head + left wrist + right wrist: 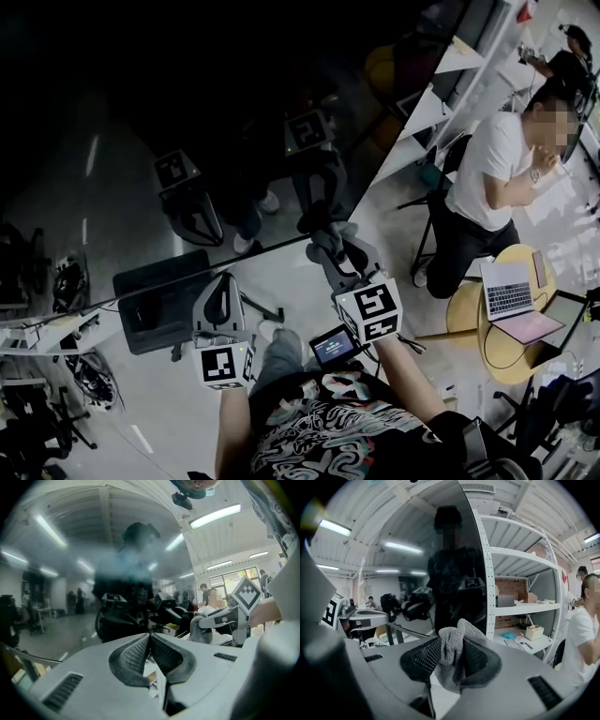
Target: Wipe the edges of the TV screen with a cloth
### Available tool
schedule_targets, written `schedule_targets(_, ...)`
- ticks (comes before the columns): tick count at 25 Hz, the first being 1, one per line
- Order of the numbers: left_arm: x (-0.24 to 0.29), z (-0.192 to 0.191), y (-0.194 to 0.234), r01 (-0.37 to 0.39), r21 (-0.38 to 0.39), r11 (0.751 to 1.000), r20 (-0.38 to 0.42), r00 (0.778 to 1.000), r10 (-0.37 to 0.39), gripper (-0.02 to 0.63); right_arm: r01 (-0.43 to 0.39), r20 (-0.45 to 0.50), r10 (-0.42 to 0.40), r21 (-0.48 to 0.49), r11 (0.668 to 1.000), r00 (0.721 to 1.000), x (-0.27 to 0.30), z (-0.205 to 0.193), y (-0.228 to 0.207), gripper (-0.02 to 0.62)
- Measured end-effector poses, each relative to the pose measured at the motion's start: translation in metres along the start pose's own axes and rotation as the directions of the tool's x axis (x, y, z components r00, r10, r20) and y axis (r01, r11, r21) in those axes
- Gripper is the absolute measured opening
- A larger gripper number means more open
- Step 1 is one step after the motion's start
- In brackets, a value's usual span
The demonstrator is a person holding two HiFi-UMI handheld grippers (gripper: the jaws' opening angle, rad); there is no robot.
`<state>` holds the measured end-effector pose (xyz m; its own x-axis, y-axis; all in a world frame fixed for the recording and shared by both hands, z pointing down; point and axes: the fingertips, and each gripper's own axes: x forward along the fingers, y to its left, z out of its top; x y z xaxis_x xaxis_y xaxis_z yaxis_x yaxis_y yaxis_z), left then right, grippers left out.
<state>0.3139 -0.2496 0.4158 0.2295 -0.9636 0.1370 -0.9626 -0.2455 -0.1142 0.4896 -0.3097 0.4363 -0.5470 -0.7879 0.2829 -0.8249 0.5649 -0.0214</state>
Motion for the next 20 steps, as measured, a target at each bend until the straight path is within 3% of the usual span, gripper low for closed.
schedule_targets(20, -0.016, 0.003, 0.011, -0.053, -0.005, 0.999, 0.005, 0.999, 0.053, 0.021, -0.077, -0.002, 0.077, 0.017, 0.997, 0.997, 0.004, 0.005, 0.023, 0.141)
